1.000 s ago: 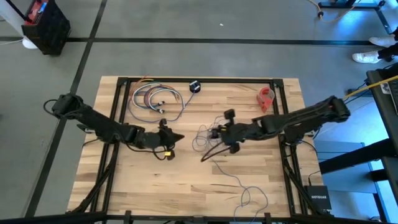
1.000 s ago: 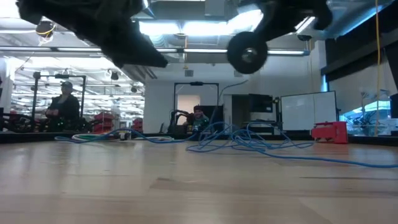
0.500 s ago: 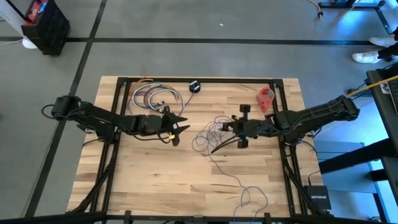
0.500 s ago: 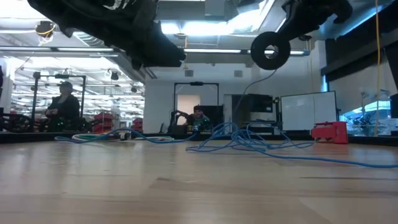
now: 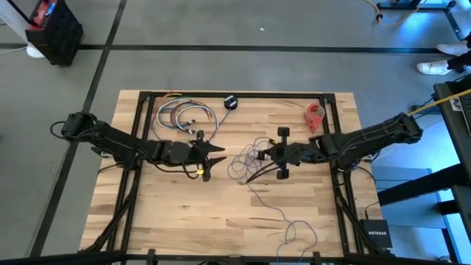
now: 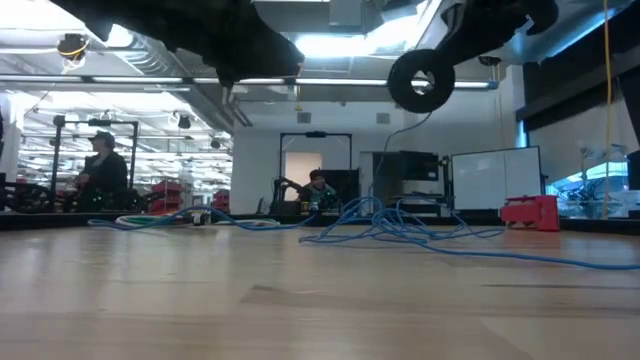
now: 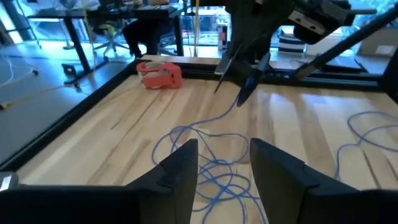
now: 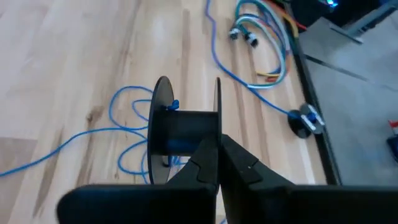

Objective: Coil cords
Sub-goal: Coil the blue wire onto the black spool

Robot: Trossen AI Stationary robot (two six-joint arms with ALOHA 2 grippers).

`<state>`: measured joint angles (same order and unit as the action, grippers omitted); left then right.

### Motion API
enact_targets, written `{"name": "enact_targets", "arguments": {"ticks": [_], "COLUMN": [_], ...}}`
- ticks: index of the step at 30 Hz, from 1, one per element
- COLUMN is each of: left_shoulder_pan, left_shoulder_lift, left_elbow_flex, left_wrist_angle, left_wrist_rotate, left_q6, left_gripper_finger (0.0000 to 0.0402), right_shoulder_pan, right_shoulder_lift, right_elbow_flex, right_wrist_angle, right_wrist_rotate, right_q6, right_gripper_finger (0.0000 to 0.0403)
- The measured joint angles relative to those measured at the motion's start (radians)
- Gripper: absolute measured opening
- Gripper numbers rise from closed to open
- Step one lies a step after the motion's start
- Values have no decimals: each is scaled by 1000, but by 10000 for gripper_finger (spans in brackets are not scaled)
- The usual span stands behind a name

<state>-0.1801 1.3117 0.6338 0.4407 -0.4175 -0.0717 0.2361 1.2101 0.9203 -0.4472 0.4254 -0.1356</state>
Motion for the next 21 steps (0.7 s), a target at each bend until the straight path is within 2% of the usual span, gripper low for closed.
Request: {"name": "enact_targets", "arguments": {"ticks": [12,16,21], "left_shoulder_pan": [-7,-7,-7], "left_shoulder_lift": [0,0,0], "left_elbow_flex": [0,0,0], "left_wrist_angle": [-120,-148,-141], "left_wrist_rotate": [-2,-2,-2], "left_q6": [54,46,44], "left_gripper_finger": [136,136,136], "right_shoulder_pan": [-1,0,0], "right_shoulder_lift": [20,-45,-179], "right_elbow_flex": [0,11,13], "right_wrist_angle": [45,-36,-84], "right_wrist_rotate": [-44,9,21], "right_q6": [-26,-30,0], "right_gripper_finger": [3,3,3]}}
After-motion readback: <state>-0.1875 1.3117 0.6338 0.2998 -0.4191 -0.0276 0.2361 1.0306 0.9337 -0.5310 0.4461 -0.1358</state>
